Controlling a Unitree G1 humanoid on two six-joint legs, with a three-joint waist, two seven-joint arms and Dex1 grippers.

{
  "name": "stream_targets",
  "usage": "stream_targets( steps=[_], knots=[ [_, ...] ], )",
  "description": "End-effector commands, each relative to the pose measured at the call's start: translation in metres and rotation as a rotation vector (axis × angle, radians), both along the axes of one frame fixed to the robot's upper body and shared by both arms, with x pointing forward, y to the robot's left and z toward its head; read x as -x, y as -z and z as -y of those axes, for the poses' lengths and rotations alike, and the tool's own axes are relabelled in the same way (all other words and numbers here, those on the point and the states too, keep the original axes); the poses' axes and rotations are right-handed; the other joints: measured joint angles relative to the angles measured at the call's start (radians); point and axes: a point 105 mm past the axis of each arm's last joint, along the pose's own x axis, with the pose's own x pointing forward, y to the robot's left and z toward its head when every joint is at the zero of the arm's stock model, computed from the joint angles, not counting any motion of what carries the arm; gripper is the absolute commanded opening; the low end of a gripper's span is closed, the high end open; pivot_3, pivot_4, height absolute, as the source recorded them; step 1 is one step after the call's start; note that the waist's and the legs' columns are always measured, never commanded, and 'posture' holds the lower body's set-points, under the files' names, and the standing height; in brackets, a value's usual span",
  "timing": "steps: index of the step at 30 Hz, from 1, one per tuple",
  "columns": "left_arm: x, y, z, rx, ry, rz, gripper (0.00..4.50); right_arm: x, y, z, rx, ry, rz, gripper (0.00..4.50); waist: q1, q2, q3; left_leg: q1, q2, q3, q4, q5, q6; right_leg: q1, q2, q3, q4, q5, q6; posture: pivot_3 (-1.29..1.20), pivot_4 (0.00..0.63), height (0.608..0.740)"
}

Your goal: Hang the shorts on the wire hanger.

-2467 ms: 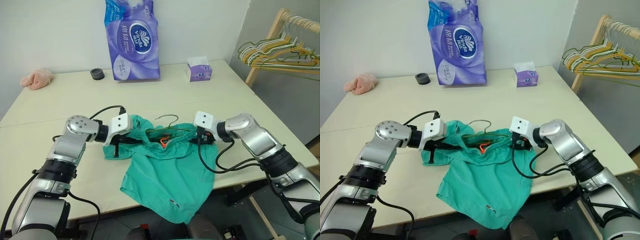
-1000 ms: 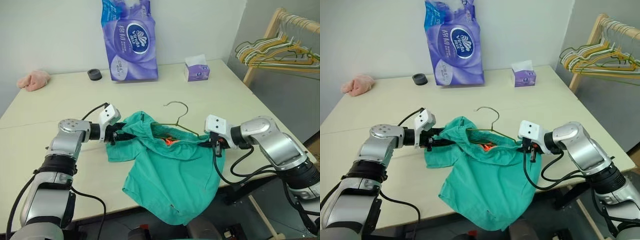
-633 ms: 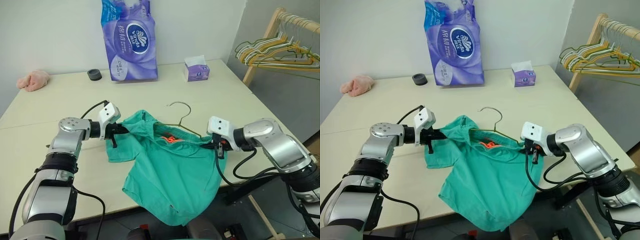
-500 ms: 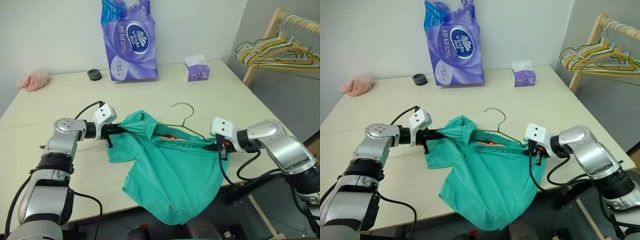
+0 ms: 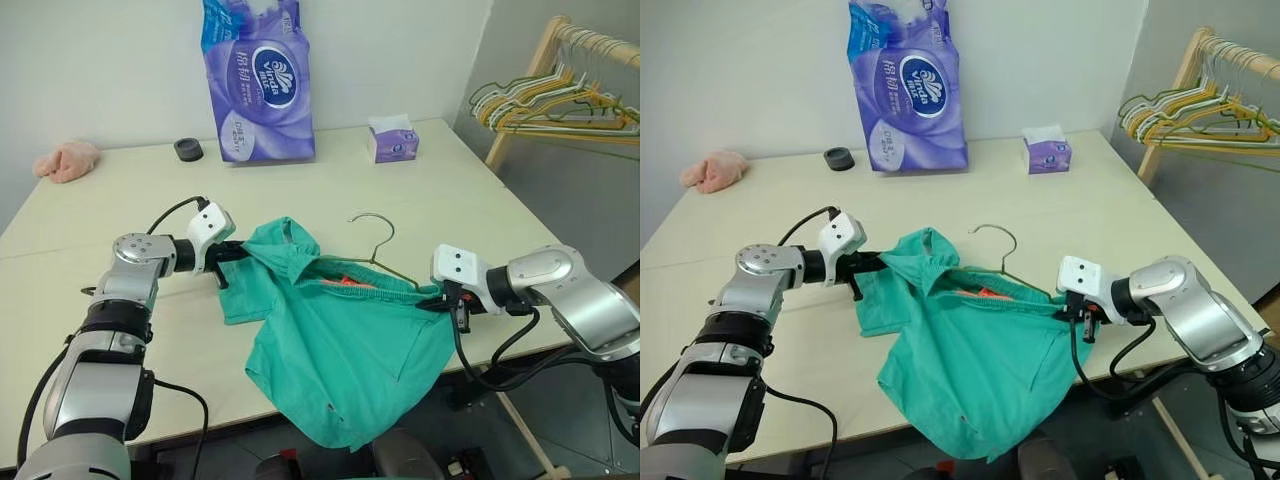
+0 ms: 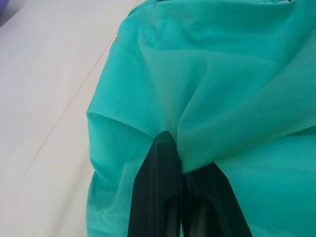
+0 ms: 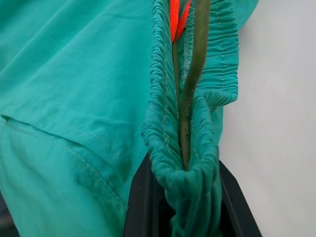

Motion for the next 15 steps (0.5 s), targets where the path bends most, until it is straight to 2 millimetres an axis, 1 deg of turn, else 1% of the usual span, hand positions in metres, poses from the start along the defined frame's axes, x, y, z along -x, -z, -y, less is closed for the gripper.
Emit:
stream_targets(
  steps=[1,3,5,6,8,10,12,13,15],
  knots=[
    [0.005,0.0,-0.007,-0.049,0.007,0.008,0.02,-0.003,-0.018,0.0,-0.041,0.01,0.042,0.0,0.0,0.0,0.0,0.0,0.0,0.0,0.0,0.0,0.0,0.0,0.0,0.0,0.0,0.0,0.0,-0.26,0.047,0.74],
    [0.01,0.009,-0.006,-0.077,0.022,-0.002,0.02,-0.002,-0.02,0.0,-0.063,0.023,0.031,0.0,-0.001,0.0,0.0,0.0,0.0,0.0,0.0,0.0,0.0,0.0,0.0,0.0,0.0,0.0,0.0,-0.26,0.046,0.74],
    [0.012,0.014,-0.007,-0.098,0.018,-0.002,0.02,-0.002,-0.021,-0.001,-0.077,0.033,0.025,0.0,-0.001,0.0,0.0,0.0,0.0,0.0,0.0,0.0,0.0,0.0,0.0,0.0,0.0,0.0,0.0,-0.26,0.046,0.74],
    [0.013,0.014,-0.006,-0.093,0.02,-0.001,0.2,-0.003,-0.021,-0.001,-0.081,0.038,0.026,0.0,0.0,0.0,0.0,0.0,0.0,0.0,0.0,0.0,0.0,0.0,0.0,0.0,0.0,0.0,0.0,-0.26,0.046,0.74],
    [0.014,0.012,-0.003,-0.064,0.03,-0.004,0.63,-0.003,-0.022,0.0,-0.082,0.046,0.027,0.0,0.001,0.0,0.0,0.0,0.0,0.0,0.0,0.0,0.0,0.0,0.0,0.0,0.0,0.0,0.0,-0.26,0.046,0.74],
    [0.015,0.009,-0.001,-0.049,0.038,0.005,1.22,-0.003,-0.022,0.0,-0.081,0.05,0.027,0.0,0.003,0.0,0.0,0.0,0.0,0.0,0.0,0.0,0.0,0.0,-0.001,0.0,0.0,0.0,0.0,-0.26,0.046,0.74],
    [0.01,0.002,0.0,-0.027,0.012,0.042,1.84,-0.004,-0.022,0.0,-0.08,0.054,0.027,0.0,0.004,0.0,0.0,0.0,-0.001,0.0,0.0,0.0,0.0,0.0,-0.001,0.0,0.0,0.0,0.0,-0.26,0.047,0.74],
    [0.008,-0.002,-0.003,-0.023,-0.013,0.068,2.12,-0.004,-0.022,0.001,-0.081,0.058,0.027,0.0,0.003,0.0,0.0,0.0,-0.001,0.0,0.0,0.0,0.0,0.0,-0.001,0.0,0.0,0.0,0.0,-0.26,0.047,0.74],
    [-0.002,-0.016,-0.02,-0.015,-0.119,0.147,2.72,-0.005,-0.022,0.002,-0.085,0.072,0.025,0.0,0.002,0.0,0.0,0.0,0.0,0.0,0.0,0.0,0.0,0.0,-0.001,0.0,0.0,0.0,0.0,-0.26,0.051,0.74]
  ],
)
